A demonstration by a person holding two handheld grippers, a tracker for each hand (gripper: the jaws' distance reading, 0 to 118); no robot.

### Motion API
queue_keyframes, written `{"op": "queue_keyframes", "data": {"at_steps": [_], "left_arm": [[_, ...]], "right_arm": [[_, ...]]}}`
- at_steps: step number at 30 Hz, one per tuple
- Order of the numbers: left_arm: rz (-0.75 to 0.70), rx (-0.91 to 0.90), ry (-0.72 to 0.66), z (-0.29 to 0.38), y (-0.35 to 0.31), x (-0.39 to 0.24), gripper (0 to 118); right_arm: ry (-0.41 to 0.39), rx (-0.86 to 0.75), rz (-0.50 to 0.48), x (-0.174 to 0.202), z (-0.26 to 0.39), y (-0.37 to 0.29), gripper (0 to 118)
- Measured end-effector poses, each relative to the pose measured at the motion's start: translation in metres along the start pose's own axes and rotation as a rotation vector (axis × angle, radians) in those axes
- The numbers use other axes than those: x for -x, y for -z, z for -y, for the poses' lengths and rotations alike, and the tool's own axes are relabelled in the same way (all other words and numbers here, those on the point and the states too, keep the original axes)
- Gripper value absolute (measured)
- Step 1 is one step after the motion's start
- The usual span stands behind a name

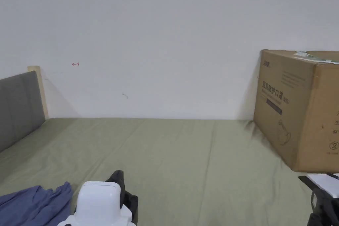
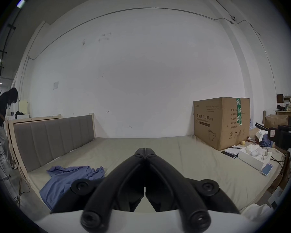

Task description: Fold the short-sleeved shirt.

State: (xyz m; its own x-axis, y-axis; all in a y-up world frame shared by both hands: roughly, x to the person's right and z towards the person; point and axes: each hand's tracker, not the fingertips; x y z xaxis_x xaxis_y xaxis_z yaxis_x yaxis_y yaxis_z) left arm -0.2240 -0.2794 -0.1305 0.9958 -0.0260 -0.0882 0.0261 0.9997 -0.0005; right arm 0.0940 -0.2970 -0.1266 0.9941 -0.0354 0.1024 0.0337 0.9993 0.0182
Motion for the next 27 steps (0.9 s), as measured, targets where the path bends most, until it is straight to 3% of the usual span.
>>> {"op": "queue_keyframes", "data": {"at_steps": [3, 6, 12, 15, 20, 24, 27], "left_arm": [[0.002, 0.03, -0.028, 0.002, -0.005, 0.014, 0], [-0.085, 0.037, -0.019, 0.004, -0.021, 0.048, 0], [-0.426, 0.032, 0.041, -0.004, -0.065, 0.138, 0], [-0.503, 0.047, -0.003, -0.004, -0.086, 0.168, 0], [-0.546, 0.062, -0.024, 0.007, -0.093, 0.184, 0], [-0.535, 0.082, -0.073, 0.019, -0.079, 0.19, 0], [-0.457, 0.156, -0.175, 0.015, -0.032, 0.219, 0]], "right_arm": [[-0.023, -0.004, -0.003, 0.009, 0.001, 0.005, 0], [-0.042, 0.002, -0.108, 0.042, 0.001, 0.018, 0], [-0.046, 0.008, -0.479, 0.154, -0.001, 0.033, 0], [-0.009, 0.024, -0.594, 0.196, 0.001, 0.031, 0], [-0.03, 0.033, -0.628, 0.22, 0.005, 0.034, 0], [-0.02, 0.066, -0.635, 0.211, 0.004, 0.044, 0], [-0.035, 0.098, -0.611, 0.198, 0.007, 0.054, 0]]}}
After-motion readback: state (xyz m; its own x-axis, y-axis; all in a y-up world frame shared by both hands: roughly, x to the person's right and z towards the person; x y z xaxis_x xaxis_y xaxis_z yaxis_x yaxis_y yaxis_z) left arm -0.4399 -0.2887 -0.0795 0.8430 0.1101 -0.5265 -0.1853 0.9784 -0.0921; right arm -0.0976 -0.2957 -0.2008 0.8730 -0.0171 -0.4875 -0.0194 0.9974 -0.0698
